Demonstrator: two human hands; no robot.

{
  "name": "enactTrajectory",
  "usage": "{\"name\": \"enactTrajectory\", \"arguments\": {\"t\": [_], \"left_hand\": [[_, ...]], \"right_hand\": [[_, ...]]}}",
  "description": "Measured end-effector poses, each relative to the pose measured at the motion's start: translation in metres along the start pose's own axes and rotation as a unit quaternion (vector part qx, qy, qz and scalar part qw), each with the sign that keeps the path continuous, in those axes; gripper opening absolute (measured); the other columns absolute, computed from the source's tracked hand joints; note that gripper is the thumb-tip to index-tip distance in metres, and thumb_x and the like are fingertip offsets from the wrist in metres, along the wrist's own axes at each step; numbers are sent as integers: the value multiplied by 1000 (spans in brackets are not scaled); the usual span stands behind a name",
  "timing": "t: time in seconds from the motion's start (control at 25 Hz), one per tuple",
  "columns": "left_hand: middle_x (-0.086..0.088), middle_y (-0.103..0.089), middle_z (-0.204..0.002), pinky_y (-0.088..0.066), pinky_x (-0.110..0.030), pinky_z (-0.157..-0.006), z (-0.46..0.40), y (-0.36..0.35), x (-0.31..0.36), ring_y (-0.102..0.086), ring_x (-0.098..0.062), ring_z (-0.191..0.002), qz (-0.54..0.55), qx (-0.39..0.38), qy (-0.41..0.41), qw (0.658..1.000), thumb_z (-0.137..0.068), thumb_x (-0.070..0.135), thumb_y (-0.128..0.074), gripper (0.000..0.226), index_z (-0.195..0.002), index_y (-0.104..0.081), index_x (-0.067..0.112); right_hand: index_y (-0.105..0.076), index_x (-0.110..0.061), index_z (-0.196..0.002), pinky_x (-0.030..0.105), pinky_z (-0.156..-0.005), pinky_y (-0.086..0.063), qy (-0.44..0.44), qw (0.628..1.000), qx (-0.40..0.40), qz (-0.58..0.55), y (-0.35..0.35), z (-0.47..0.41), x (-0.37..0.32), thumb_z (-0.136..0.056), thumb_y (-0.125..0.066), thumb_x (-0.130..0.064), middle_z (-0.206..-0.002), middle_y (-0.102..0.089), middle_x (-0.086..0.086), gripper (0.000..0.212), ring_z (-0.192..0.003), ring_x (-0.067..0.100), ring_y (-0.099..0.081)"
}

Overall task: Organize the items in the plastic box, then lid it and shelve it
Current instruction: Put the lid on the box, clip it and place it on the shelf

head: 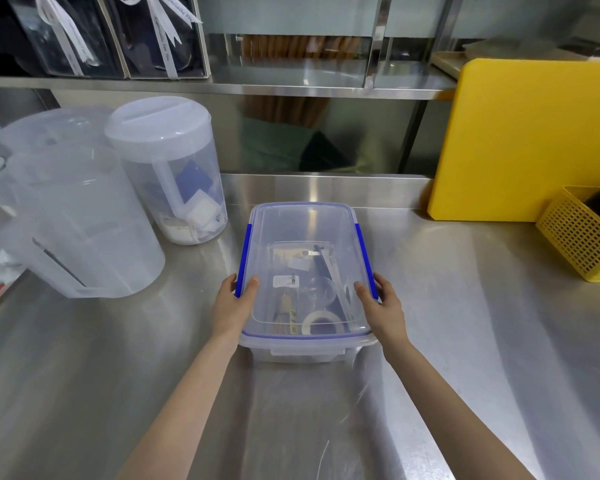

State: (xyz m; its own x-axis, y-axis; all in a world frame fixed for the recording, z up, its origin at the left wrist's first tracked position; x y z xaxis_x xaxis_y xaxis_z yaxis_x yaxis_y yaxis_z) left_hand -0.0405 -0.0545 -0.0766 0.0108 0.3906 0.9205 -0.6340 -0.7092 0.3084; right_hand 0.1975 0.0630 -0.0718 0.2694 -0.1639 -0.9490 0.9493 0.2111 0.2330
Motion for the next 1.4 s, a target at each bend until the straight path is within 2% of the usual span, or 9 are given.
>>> {"name": "enactTrajectory", "arguments": {"t": [0.28,0.4,0.44,0.6,0.76,0.88,0.96,1.04,1.4], "left_hand": [[-11,-57,-123,-48,-38,-89,17,-5,-20,-56,-26,-106,89,-55,54,993,-84,37,-59,51,-127,-46,14],[-10,-60,-123,-43,-49,-102,23,-8,-36,-56,-29,-112,161,-95,109,976,-80,36,-64,50,-125,-49,18],[-9,-62,-120,-42,-50,-103,26,-9,-41,-57,-29,-111,185,-113,134,967,-78,36,-66,50,-122,-52,20],[-4,-67,-107,-43,-47,-97,37,-14,-55,-60,-25,-103,247,-174,201,932,-71,41,-67,56,-122,-53,22],[-5,-53,-131,-23,-60,-110,42,-16,-64,-45,-29,-126,262,-186,222,921,-79,46,-57,62,-135,-37,27],[-6,-50,-133,-21,-63,-109,47,-17,-60,-42,-30,-128,276,-186,220,917,-82,44,-54,58,-135,-35,28],[-8,-50,-134,-22,-63,-109,50,-17,-59,-42,-32,-127,282,-184,216,917,-83,42,-54,57,-135,-36,27],[-10,-49,-135,-23,-63,-109,52,-16,-58,-42,-33,-127,284,-184,212,917,-83,41,-55,59,-136,-36,26],[-9,-57,-128,-36,-65,-100,47,-16,-18,-51,-32,-119,265,-226,152,925,-66,45,-64,71,-131,-43,27]], "right_hand": [[-38,-20,-132,28,-77,-49,-61,991,-107,-44,-6,12,9,-82,-64,-34,-112,-57,-1,58,-86,11,-58],[-41,-25,-123,24,-58,-51,-126,976,-145,-98,-6,23,19,-82,-62,-38,-97,-60,-7,48,-83,12,-61],[-41,-26,-120,25,-58,-51,-145,971,-154,-111,-6,26,23,-83,-60,-39,-95,-60,-7,44,-83,13,-61],[-42,-24,-118,45,-79,-47,-197,951,-180,-158,-10,32,35,-84,-57,-42,-97,-60,-1,41,-84,17,-60],[-44,-27,-111,57,-98,-38,-225,941,-181,-175,-12,36,44,-84,-55,-46,-97,-60,-1,35,-85,18,-59],[-51,-29,-98,51,-85,-46,-226,939,-182,-184,-12,39,45,-84,-55,-46,-97,-61,1,22,-85,20,-60],[-52,-29,-92,41,-66,-54,-226,937,-180,-198,-12,41,43,-84,-57,-43,-96,-62,2,17,-85,21,-62],[-53,-29,-92,35,-49,-53,-224,938,-171,-203,-9,42,42,-84,-58,-41,-95,-62,3,16,-84,22,-63],[-55,-23,-97,33,-46,-54,-204,942,-167,-209,4,36,7,-83,-60,-35,-91,-61,6,19,-83,24,-61]]}}
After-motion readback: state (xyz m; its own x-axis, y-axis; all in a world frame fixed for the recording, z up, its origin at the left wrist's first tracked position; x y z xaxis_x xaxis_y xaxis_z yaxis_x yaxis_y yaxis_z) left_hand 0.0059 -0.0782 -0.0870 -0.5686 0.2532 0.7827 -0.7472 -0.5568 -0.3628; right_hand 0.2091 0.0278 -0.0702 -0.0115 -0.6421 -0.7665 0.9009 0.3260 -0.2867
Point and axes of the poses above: each hand's wrist, its own z-axis away from the middle knuckle, its own y-axis out of the back of the hand, x = y × z, the point moved 7 cm from there along -z, towards the middle knuckle
